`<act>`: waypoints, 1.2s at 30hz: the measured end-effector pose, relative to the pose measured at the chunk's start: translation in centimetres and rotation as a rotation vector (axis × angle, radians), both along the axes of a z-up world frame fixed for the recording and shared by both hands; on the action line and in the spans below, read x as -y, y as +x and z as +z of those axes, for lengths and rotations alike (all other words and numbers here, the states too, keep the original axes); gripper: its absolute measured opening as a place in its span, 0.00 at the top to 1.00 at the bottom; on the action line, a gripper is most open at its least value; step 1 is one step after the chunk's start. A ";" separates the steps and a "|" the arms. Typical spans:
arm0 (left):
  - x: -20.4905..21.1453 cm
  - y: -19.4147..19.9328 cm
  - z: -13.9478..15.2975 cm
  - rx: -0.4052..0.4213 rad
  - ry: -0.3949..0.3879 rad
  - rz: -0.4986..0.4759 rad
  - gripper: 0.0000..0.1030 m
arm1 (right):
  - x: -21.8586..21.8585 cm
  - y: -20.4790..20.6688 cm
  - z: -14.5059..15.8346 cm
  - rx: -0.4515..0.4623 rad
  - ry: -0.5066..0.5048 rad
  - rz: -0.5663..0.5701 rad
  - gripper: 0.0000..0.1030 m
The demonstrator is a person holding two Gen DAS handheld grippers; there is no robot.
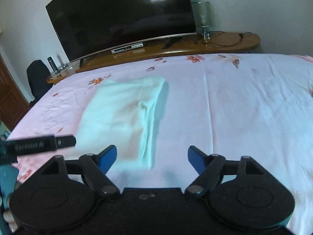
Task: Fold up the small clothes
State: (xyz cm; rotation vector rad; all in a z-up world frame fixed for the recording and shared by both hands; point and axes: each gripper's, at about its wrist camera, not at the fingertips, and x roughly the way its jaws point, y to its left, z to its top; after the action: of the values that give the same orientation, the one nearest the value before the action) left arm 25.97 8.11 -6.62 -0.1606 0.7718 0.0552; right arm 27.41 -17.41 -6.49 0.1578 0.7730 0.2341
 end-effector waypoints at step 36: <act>-0.4 -16.7 8.0 0.186 0.108 -0.039 0.00 | -2.8 -18.0 9.2 0.309 -0.159 -0.194 0.01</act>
State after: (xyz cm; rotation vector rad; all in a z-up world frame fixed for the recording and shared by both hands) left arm 9.30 8.54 1.41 -0.0473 0.5843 0.0442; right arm 9.40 -14.63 2.72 0.0432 0.4628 0.0111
